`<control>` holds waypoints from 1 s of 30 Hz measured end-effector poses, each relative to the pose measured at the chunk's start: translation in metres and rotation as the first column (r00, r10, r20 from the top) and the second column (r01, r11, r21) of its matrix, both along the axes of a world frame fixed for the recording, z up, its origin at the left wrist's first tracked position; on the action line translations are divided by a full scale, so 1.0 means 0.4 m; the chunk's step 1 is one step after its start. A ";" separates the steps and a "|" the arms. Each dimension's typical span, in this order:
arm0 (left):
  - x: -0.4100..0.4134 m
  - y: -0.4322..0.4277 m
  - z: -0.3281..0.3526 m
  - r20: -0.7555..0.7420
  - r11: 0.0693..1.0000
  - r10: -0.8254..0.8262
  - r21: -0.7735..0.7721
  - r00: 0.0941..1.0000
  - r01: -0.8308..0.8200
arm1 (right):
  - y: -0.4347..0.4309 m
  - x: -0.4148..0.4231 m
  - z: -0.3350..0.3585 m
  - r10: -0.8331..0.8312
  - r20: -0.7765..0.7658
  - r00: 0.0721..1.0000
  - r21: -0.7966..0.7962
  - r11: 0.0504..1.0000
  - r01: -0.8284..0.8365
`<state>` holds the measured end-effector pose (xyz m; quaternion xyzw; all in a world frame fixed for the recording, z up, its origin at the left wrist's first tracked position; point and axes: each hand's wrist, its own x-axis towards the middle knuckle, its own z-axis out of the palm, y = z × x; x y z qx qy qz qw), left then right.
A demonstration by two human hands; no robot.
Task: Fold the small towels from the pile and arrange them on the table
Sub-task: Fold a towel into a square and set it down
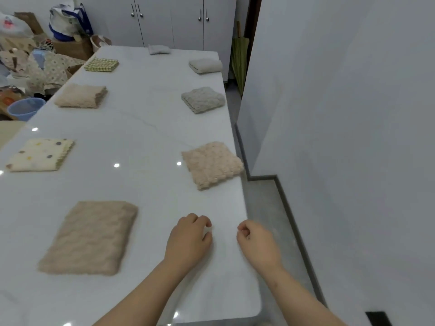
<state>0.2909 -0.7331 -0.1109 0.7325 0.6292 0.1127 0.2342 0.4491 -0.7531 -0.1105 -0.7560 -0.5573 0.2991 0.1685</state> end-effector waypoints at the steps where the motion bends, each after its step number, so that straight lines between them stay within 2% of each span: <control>1: 0.049 -0.007 0.001 -0.013 1.000 0.015 -0.009 1.000 -0.015 | -0.002 0.050 -0.001 0.019 -0.003 1.000 -0.009 1.000 -0.019; 5: 0.213 -0.020 0.003 -0.079 0.995 0.089 -0.030 0.993 -0.092 | -0.003 0.219 0.006 0.097 -0.005 0.995 -0.045 0.994 -0.097; 10: 0.332 -0.012 0.003 -0.065 0.975 0.213 -0.049 0.975 -0.217 | 0.019 0.356 0.001 0.166 -0.053 0.985 -0.087 0.982 -0.170; 13: 0.364 0.039 0.020 -0.038 0.957 0.290 0.023 0.956 -0.290 | 0.056 0.403 0.002 0.202 -0.078 0.976 -0.089 0.974 -0.209; 16: 0.382 0.118 0.033 -0.035 0.916 0.384 0.142 0.923 -0.376 | 0.110 0.434 0.005 0.274 -0.069 0.959 -0.098 0.955 -0.280; 19: 0.395 0.197 0.028 -0.047 0.878 0.454 0.196 0.890 -0.438 | 0.186 0.453 0.000 0.341 -0.052 0.939 -0.110 0.932 -0.345; 25: 0.394 0.338 -0.038 -0.214 0.847 0.529 0.082 0.821 -0.525 | 0.388 0.424 0.006 0.463 -0.028 0.886 -0.099 0.881 -0.463; 28: 0.381 0.372 -0.052 -0.211 0.852 0.521 0.078 0.827 -0.517 | 0.469 0.404 0.012 0.498 -0.031 0.867 -0.094 0.862 -0.498; 30: 0.348 0.391 -0.056 -0.154 0.829 0.559 0.085 0.815 -0.553 | 0.512 0.380 0.013 0.537 -0.038 0.843 -0.094 0.838 -0.538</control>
